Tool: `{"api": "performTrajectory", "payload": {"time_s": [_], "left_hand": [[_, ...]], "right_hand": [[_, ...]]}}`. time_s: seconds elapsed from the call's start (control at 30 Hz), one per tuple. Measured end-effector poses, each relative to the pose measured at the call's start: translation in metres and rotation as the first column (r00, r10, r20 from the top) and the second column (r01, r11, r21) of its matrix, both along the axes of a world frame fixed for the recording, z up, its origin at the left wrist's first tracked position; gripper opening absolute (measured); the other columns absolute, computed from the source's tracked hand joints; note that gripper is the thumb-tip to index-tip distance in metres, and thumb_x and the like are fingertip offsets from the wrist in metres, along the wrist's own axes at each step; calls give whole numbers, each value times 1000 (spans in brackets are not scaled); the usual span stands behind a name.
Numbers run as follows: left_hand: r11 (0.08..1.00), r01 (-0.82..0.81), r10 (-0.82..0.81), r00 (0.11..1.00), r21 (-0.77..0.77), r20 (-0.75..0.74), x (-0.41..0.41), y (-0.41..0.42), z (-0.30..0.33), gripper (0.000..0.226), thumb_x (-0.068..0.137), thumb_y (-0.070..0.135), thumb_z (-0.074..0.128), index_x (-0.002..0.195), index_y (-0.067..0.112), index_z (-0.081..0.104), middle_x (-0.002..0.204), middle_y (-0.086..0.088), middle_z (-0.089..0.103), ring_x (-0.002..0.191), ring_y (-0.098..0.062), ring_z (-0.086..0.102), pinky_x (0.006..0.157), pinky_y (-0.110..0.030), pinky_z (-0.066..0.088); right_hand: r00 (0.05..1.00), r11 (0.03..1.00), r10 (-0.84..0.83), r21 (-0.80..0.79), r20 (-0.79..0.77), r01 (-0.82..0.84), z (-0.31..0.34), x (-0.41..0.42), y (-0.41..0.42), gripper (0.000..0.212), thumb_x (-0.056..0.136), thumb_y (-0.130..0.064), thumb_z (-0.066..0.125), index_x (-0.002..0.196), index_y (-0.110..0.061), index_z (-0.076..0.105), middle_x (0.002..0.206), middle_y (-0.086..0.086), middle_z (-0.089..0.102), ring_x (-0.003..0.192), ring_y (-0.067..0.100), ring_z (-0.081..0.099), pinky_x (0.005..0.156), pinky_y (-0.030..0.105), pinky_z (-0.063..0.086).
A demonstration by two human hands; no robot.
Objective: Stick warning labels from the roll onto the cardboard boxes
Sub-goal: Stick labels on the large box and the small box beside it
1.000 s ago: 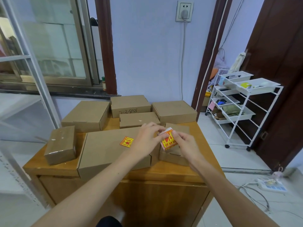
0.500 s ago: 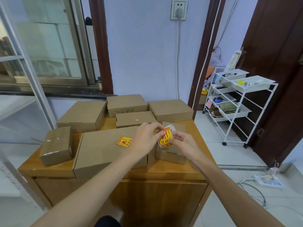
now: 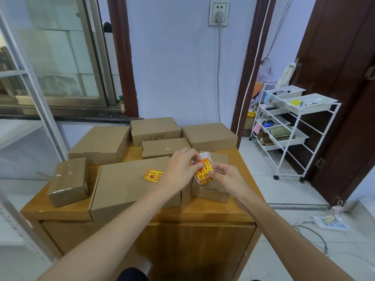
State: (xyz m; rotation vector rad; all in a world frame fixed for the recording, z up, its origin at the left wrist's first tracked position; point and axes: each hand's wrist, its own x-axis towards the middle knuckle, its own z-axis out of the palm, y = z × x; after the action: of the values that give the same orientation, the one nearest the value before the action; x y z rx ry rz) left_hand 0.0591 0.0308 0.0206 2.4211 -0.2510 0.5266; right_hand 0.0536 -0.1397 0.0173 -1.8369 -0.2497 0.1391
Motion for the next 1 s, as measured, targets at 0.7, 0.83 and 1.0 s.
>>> {"api": "performTrajectory", "payload": {"time_s": [0.7,0.83,1.0], "left_hand": [[974,225,-223,974,25,-47,-10,-7,2,7,95,35,58,88,35,56,97,12,62,96,-4,55,79,-23,48],[964,254,-260,962,-76,-82,-12,-5,1,4,95,30,60,91,30,61,96,16,62,96,3,56,77,-18,48],[966,224,-238,965,-128,-108,-12,-5,2,14,92,32,64,82,39,59,91,16,63,94,-2,56,77,-23,48]], "right_hand": [[940,956,-251,94,-230,279,6,-2,2,35,91,-36,58,109,-7,68,94,12,71,84,18,63,66,24,42],[931,943,-272,128,-245,309,3,0,1,36,93,-34,58,115,-7,66,96,10,71,83,15,64,63,22,42],[934,939,-314,89,-169,332,1,5,-3,31,94,-31,56,95,-6,74,81,6,70,78,15,62,67,24,42]]}}
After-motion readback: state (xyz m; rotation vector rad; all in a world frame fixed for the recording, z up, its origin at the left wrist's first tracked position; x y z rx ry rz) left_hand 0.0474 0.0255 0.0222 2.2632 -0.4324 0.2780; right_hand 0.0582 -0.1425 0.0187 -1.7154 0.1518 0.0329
